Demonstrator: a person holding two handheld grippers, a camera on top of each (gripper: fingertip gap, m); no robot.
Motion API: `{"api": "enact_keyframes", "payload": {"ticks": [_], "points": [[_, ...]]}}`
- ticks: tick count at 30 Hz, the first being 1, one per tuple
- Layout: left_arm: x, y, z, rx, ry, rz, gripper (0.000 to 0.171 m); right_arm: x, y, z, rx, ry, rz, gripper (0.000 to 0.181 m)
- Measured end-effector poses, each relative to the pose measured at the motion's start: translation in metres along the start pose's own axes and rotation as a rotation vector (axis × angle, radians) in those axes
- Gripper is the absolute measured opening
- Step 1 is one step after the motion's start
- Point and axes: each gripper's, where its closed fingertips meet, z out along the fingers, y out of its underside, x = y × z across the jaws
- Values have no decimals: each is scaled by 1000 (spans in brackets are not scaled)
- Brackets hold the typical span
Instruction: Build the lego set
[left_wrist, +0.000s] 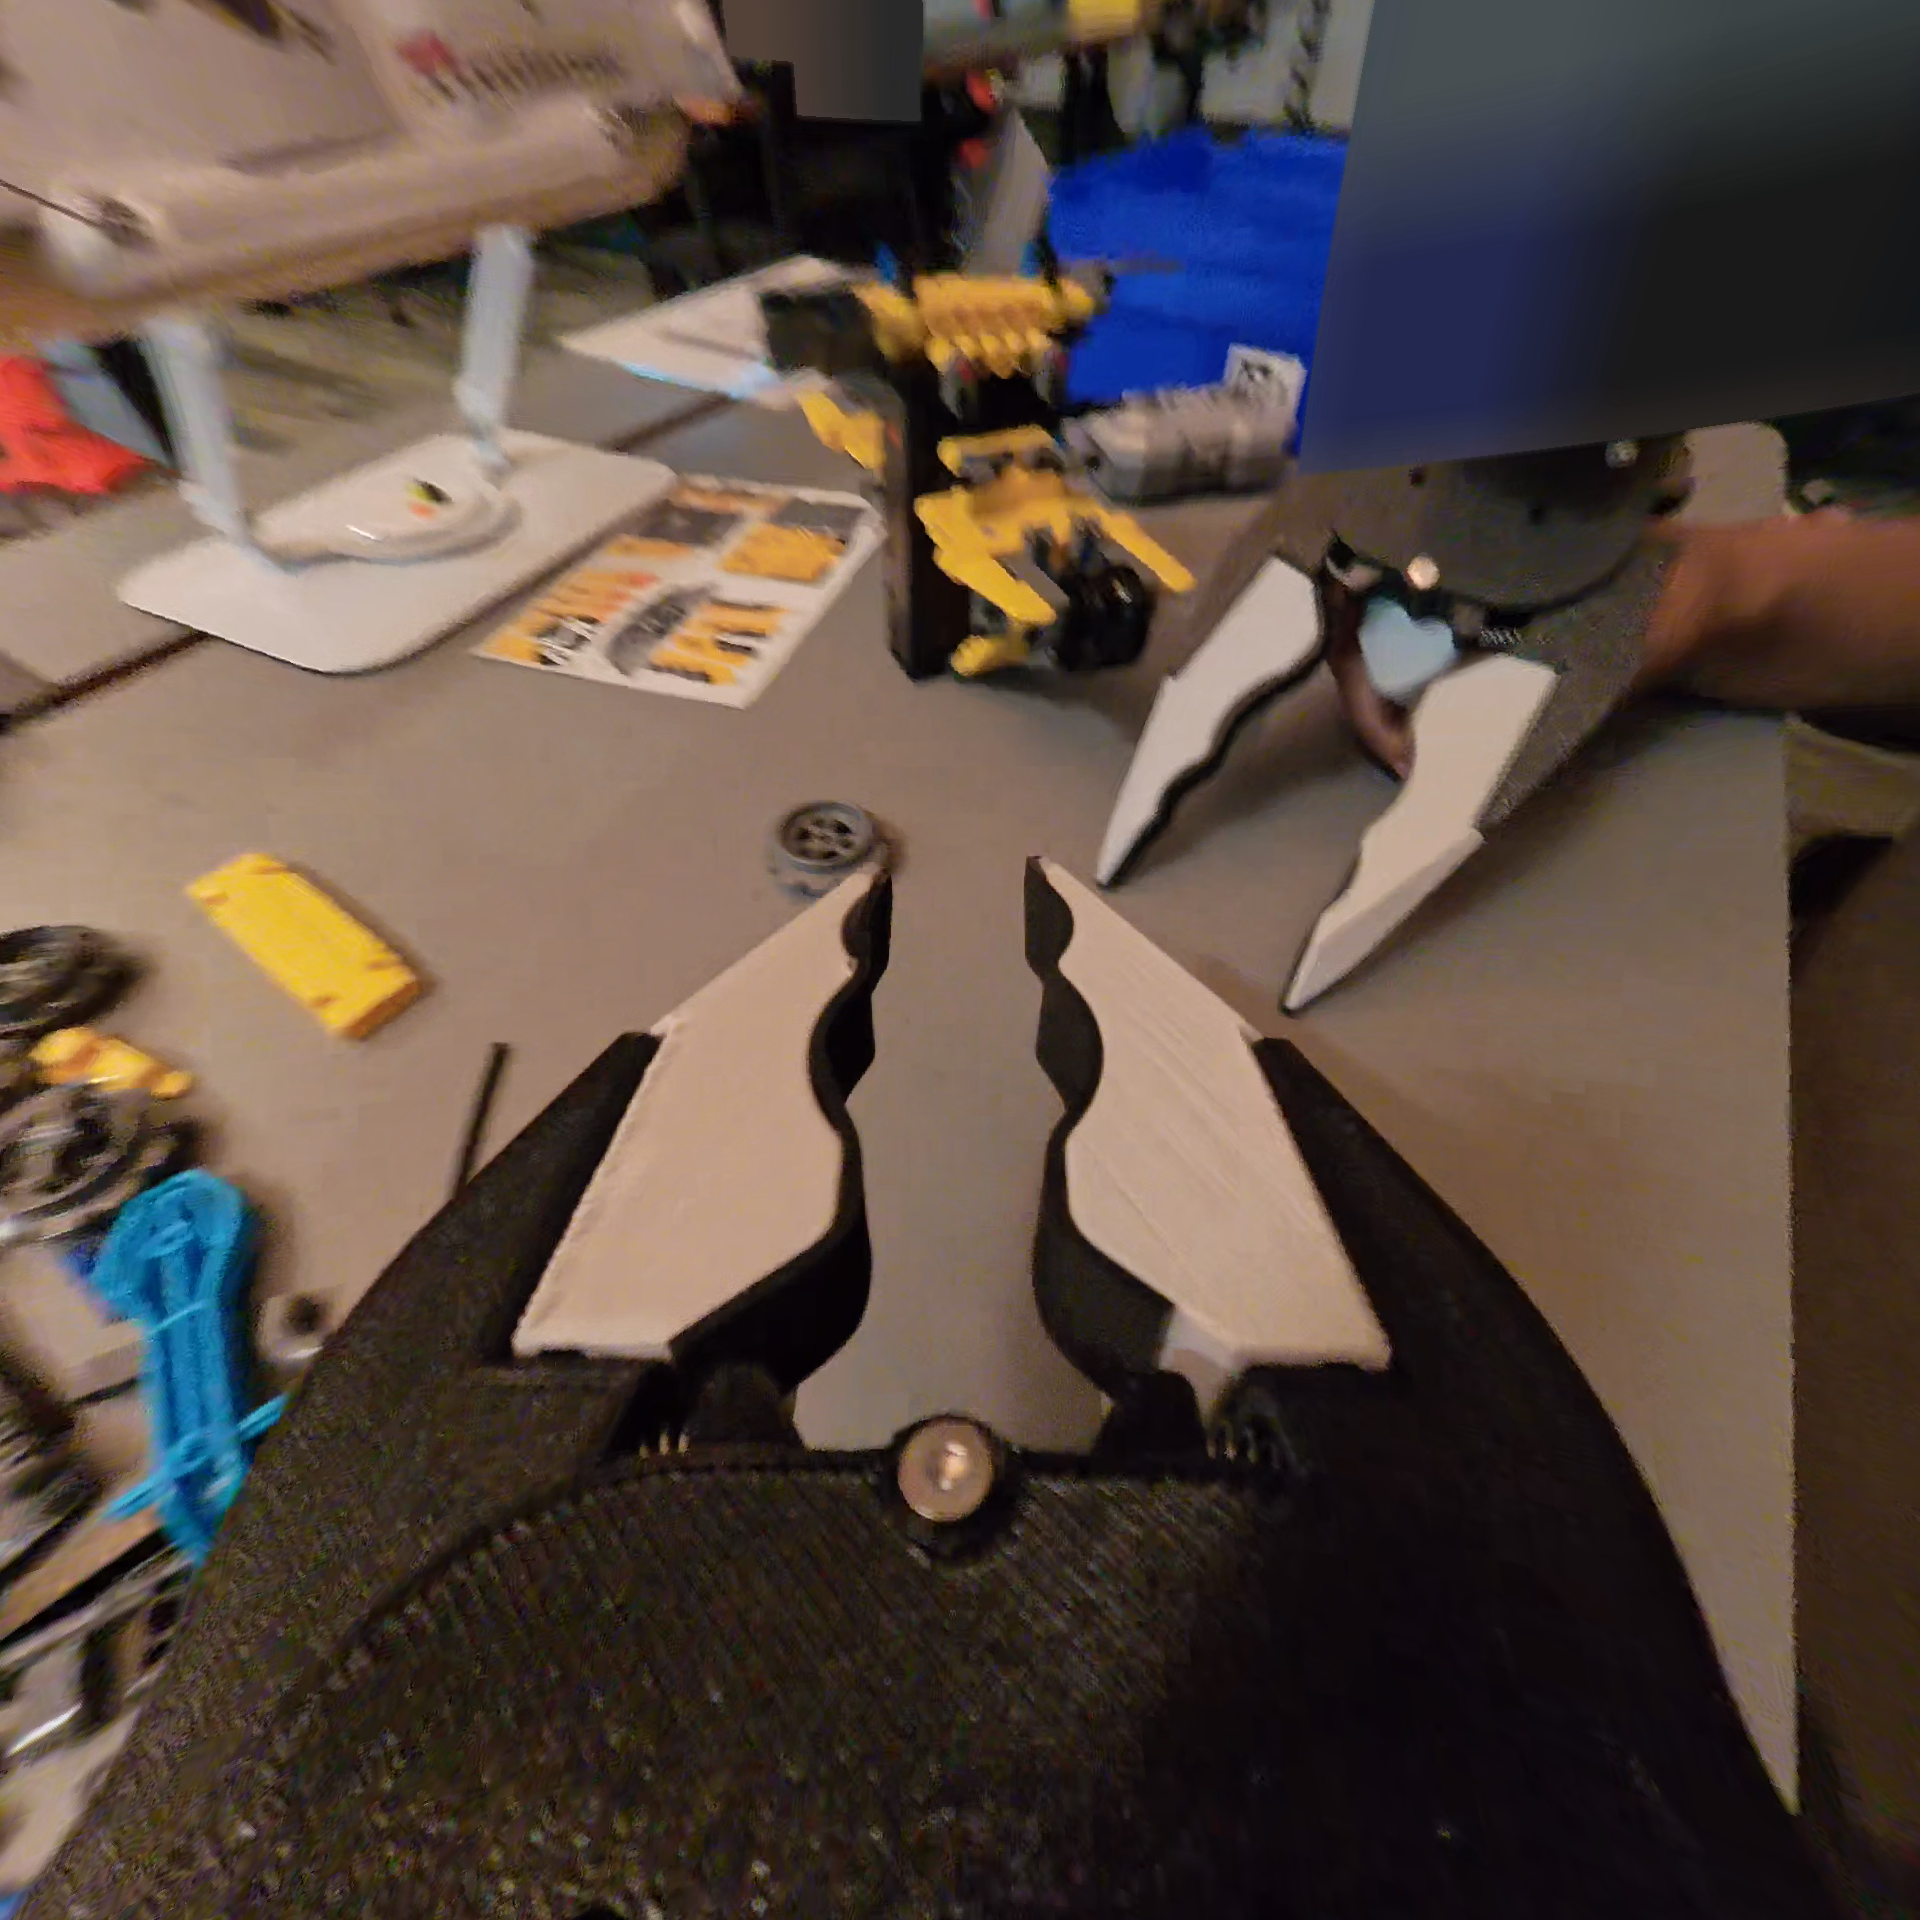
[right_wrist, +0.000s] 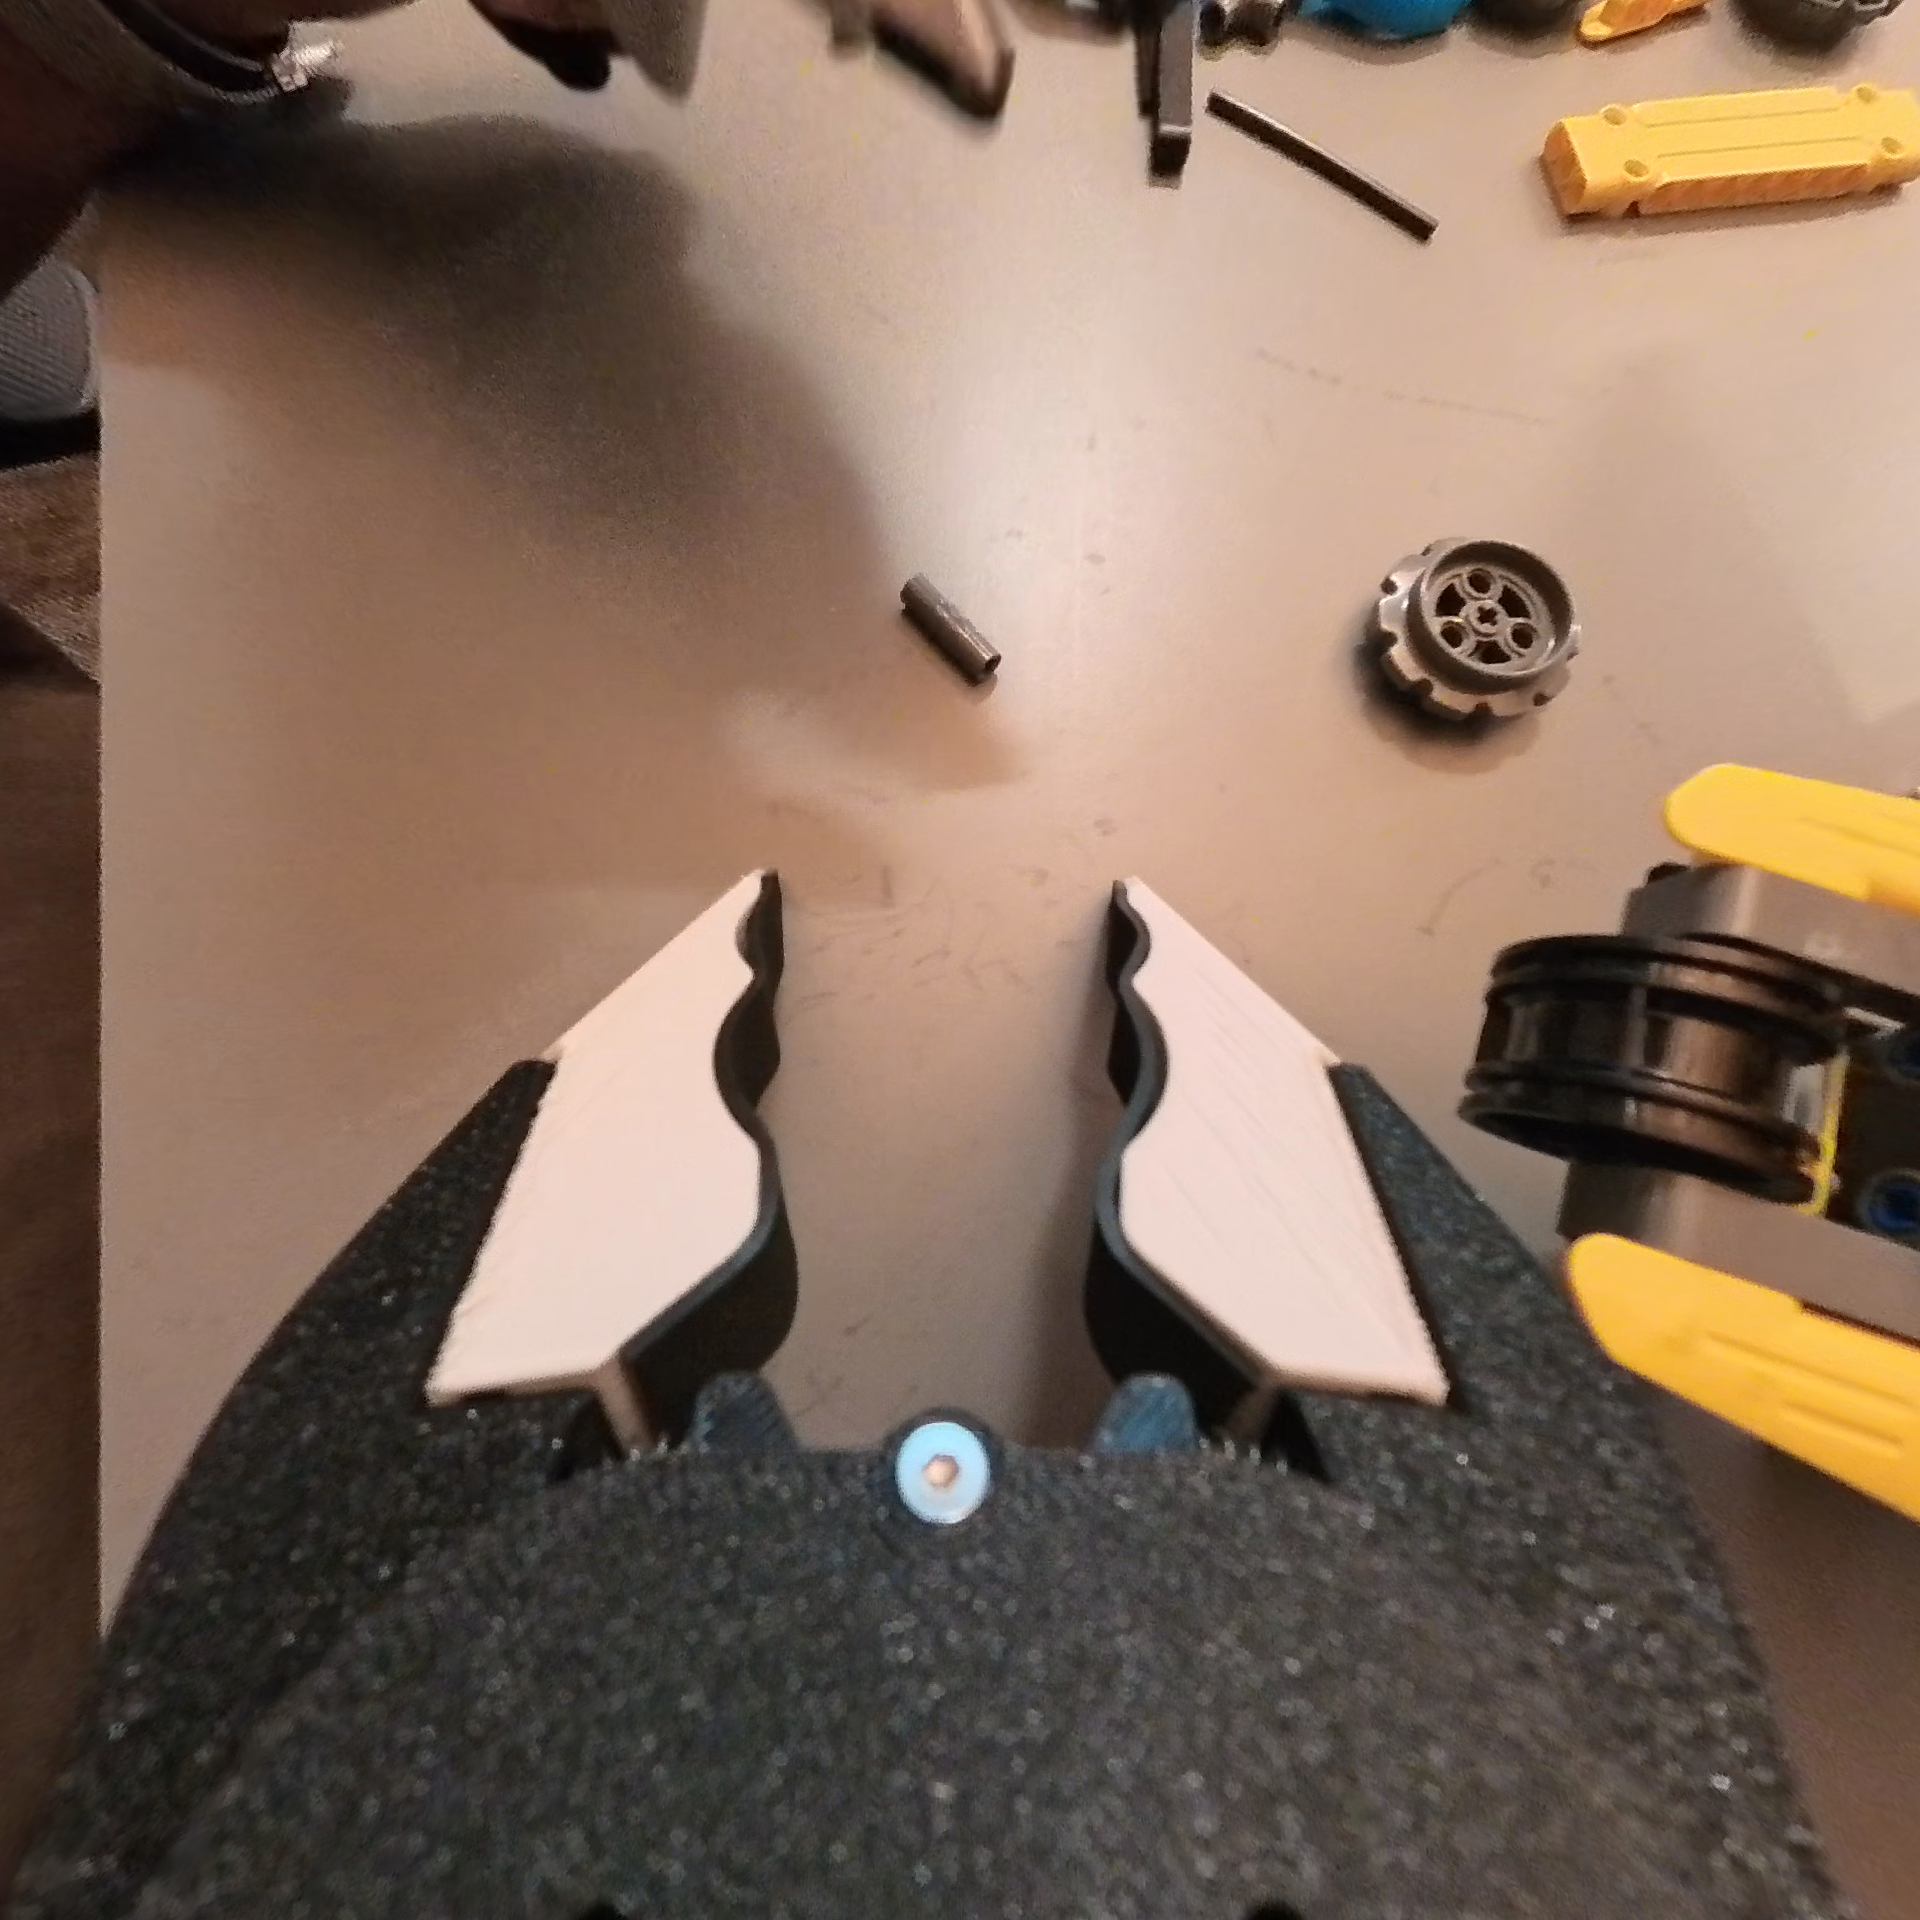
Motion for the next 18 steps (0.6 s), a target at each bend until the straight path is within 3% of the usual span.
{"api": "enact_keyframes", "payload": {"ticks": [4, 8, 10, 14, 18], "points": [[-26, -19, -32, 152, -111, -63, 22, 3, -3, -3, 24, 29, -12, 50], [-26, -32, -71, 335, -45, -183, 18, 1, -14, -7, 88, 18, -10, 43], [-30, -29, -89, 417, -67, -229, 7, -2, -18, -7, 110, 2, -6, 39], [-50, -23, -114, 500, -198, -304, 0, 3, -25, -7, 144, 44, -8, 31], [-58, -16, -110, 486, -163, -382, 1, 9, -33, -8, 184, 68, 8, 24]]}}
